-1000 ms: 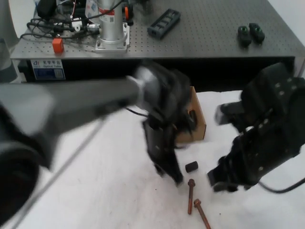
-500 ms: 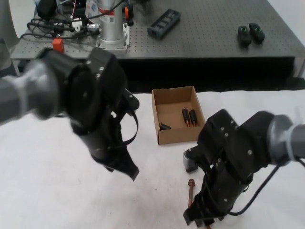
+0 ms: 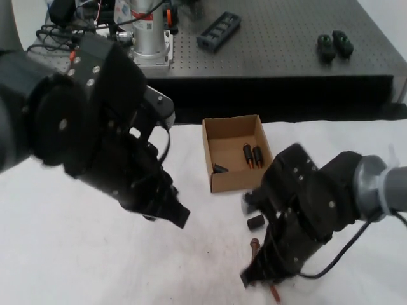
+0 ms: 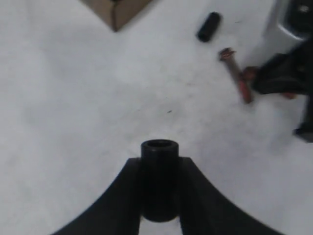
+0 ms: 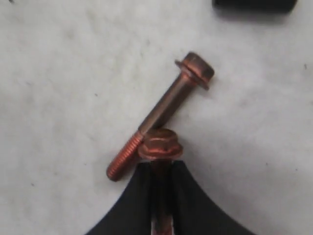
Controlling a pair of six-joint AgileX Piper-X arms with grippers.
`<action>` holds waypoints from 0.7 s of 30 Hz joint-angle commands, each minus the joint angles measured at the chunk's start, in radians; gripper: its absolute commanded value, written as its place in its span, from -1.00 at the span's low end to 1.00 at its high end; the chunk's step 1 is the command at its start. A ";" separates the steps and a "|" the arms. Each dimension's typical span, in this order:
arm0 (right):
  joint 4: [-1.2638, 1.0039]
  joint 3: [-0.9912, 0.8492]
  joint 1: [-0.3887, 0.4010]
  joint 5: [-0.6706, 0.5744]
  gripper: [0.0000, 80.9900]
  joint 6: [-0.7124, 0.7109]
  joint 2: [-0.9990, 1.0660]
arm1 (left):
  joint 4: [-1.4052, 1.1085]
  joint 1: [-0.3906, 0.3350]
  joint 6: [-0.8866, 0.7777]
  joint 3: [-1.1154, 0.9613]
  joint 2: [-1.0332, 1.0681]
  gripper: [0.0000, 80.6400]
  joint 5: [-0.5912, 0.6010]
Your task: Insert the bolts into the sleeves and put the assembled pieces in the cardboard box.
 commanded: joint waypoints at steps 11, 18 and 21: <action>-0.834 0.261 -0.048 -0.436 -0.94 0.536 -0.521 | -0.704 -0.006 -0.343 0.299 -0.167 -0.98 0.403; -0.969 0.283 -0.011 -0.498 -0.94 0.616 -0.537 | -0.803 -0.053 -0.353 0.299 -0.167 -0.98 0.459; -1.004 0.283 -0.008 -0.500 -0.94 0.626 -0.537 | -0.799 -0.067 -0.356 0.299 -0.167 -0.98 0.466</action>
